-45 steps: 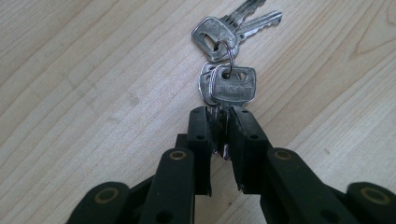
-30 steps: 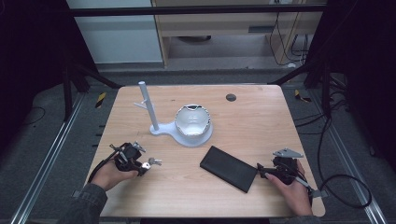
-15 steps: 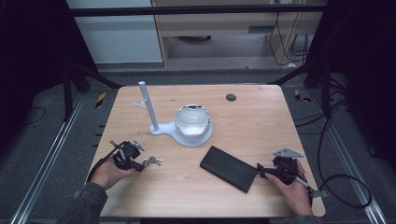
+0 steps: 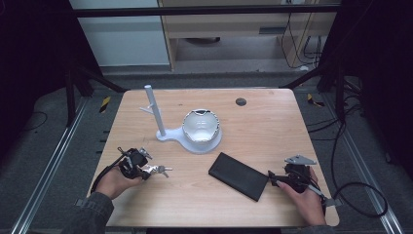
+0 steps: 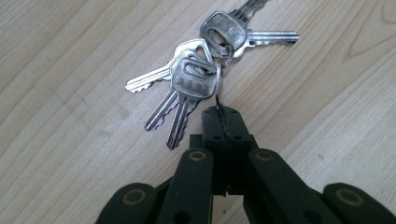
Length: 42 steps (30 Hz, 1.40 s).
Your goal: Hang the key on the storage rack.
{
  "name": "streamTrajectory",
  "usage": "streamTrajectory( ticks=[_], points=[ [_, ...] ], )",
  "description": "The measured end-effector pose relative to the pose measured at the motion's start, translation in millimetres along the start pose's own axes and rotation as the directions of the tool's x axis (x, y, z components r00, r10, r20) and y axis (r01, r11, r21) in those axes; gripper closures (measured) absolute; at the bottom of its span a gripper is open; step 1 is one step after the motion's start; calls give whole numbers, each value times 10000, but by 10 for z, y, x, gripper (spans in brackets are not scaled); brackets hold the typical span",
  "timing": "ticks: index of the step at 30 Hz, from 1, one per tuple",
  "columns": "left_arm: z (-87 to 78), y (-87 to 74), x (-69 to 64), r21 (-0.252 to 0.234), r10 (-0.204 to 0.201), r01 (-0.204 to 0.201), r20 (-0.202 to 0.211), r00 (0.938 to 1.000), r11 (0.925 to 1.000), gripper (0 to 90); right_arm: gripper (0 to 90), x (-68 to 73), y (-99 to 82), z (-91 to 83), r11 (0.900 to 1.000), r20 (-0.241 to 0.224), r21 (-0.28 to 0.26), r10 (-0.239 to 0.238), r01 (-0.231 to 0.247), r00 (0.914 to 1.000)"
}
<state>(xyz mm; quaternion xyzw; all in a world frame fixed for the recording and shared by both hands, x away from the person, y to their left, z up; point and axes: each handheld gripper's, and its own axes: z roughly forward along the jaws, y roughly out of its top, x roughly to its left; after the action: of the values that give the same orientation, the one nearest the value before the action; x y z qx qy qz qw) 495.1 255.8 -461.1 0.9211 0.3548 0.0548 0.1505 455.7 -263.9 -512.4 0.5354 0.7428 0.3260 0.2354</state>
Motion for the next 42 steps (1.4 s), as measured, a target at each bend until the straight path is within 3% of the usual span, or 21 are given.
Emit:
streamTrajectory(
  ticks=[11,12,16,22,27,29,34,42],
  points=[
    [43,-5,-33,-134,-76,72,-237,9997,9999,900,70,0,0,0,10000,3,-1,8,-8,10000],
    [-29,-7,-21,-365,-150,144,-171,9997,9992,900,70,1,0,0,10000,2,-4,9,-9,10000],
    [-191,13,-14,-403,-116,104,-305,9995,9991,900,70,1,0,0,10000,2,-3,14,-14,10000],
    [-587,156,-57,-454,315,-346,-687,9971,9984,900,70,1,0,0,10000,5,-4,13,-13,10000],
    [-833,266,-61,-693,421,-471,-718,9965,9965,900,70,2,0,1,10000,10,-7,14,-14,10000],
    [-1001,362,-72,-725,605,-677,-970,9934,9951,900,70,1,0,1,10000,9,-9,11,-11,10000],
    [-1204,498,-77,-762,802,-896,-1176,9898,9931,900,70,2,0,0,10000,7,-3,15,-15,10000],
    [-1457,642,-50,-1059,775,-924,-1372,9875,9901,900,70,0,0,1,10000,16,-3,-10,10,10000]
  ],
)
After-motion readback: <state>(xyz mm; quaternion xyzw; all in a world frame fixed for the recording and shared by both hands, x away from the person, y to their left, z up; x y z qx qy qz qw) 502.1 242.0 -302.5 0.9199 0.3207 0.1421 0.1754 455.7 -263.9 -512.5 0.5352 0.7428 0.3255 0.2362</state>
